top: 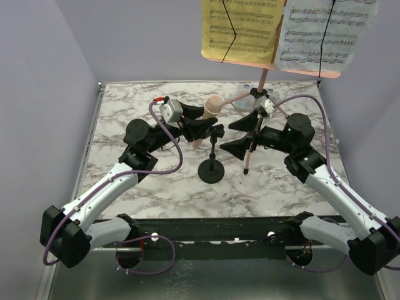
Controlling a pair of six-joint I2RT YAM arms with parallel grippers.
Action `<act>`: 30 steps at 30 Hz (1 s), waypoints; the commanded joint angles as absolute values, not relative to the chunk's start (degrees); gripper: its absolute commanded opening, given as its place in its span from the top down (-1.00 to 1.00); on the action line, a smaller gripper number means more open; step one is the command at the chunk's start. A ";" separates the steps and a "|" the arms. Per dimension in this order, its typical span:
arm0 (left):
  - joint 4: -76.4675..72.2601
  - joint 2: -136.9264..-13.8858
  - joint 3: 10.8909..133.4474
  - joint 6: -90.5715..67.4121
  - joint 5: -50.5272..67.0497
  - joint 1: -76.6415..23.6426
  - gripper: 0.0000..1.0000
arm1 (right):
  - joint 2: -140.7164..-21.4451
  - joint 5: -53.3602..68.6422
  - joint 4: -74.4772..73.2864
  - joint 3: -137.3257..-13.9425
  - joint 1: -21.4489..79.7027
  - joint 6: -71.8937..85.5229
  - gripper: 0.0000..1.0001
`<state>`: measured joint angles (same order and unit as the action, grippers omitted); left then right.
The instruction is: Set up the instrument practice props
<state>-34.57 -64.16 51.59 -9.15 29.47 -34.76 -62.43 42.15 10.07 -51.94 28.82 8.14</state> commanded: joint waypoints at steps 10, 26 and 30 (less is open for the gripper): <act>-34.45 -61.33 48.88 -11.54 24.80 -35.20 0.46 | -49.05 28.43 -3.19 -44.39 29.00 15.26 -0.99; -12.72 -44.44 45.96 -23.38 11.37 -35.26 -0.98 | -59.15 25.05 -2.86 -55.15 29.00 59.95 -0.96; -0.97 -38.25 44.27 -28.39 3.02 -35.24 -0.98 | -61.20 24.86 1.61 -55.43 29.00 63.53 -0.79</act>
